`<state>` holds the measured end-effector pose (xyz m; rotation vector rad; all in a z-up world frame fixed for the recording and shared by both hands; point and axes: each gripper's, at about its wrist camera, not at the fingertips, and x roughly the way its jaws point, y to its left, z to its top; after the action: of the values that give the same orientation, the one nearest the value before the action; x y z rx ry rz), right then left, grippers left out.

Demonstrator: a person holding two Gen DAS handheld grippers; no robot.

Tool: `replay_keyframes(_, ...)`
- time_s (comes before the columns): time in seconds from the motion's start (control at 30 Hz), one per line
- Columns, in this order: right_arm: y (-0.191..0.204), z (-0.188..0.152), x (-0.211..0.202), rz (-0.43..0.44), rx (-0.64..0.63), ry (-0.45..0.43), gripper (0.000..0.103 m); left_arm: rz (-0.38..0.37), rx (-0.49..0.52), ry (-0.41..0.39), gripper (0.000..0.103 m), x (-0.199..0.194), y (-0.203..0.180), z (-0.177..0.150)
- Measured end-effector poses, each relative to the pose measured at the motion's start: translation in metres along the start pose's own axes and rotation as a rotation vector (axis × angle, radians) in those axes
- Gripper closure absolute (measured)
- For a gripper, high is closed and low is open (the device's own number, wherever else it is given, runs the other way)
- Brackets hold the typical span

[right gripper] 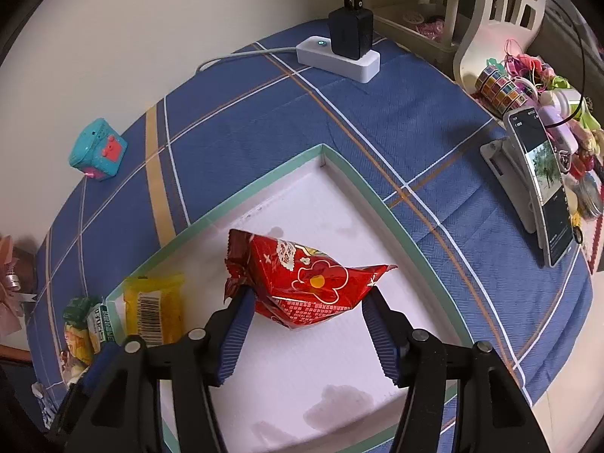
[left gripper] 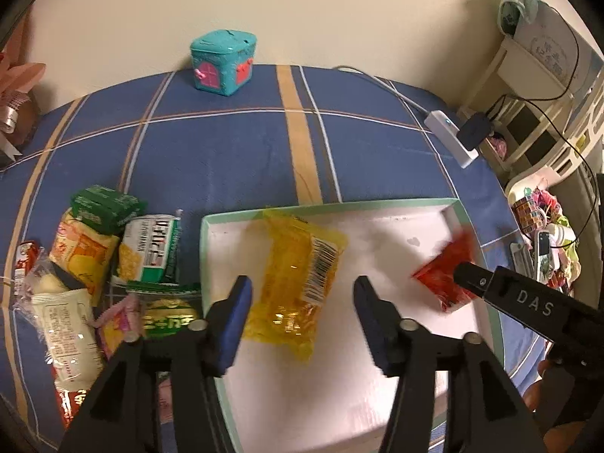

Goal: Organize snacks
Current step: 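Open the left tool over the tray while the right tool releases the red bag there, then move both open tools back over the snack pile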

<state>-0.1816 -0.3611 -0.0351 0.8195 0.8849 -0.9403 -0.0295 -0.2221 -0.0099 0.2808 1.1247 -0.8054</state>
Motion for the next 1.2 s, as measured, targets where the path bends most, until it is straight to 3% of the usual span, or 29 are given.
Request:
replay_keyframes(0.07, 0.001, 0.0, -0.002, -0.004, -0.006, -0.006, 0.025, 0.011, -0.013, -0.001, 0.043, -0.003, 0.004, 0.001)
replay_keyframes(0.17, 0.003, -0.001, -0.004, -0.008, -0.019, -0.008, 0.023, 0.025, -0.034, 0.001, 0.04, -0.005, 0.011, 0.001)
replay_keyframes(0.23, 0.005, -0.002, -0.006, -0.01, -0.028, -0.009, 0.02, 0.041, -0.047, 0.006, 0.029, -0.005, 0.015, 0.0)
replay_keyframes(0.37, 0.009, -0.003, -0.01, -0.012, -0.046, -0.019, 0.016, 0.067, -0.083, 0.003, 0.025, -0.005, 0.027, 0.0)
replay_keyframes(0.43, 0.011, -0.004, -0.013, -0.014, -0.055, -0.027, 0.01, 0.092, -0.101, -0.003, 0.017, -0.006, 0.033, 0.0)
replay_keyframes(0.5, 0.013, -0.005, -0.015, -0.023, -0.066, -0.037, 0.002, 0.122, -0.117, -0.01, 0.017, -0.007, 0.04, 0.0)
replay_keyframes(0.7, 0.019, -0.01, -0.021, -0.039, -0.092, -0.05, 0.002, 0.182, -0.126, -0.04, 0.017, -0.014, 0.056, -0.002)
replay_keyframes(0.83, 0.024, -0.013, -0.029, -0.039, -0.12, -0.068, 0.001, 0.211, -0.124, -0.061, 0.006, -0.022, 0.063, -0.003)
replay_keyframes(1.2, 0.038, -0.026, -0.048, -0.023, -0.167, -0.105, 0.0, 0.248, -0.157, -0.05, 0.006, -0.046, 0.097, -0.008)
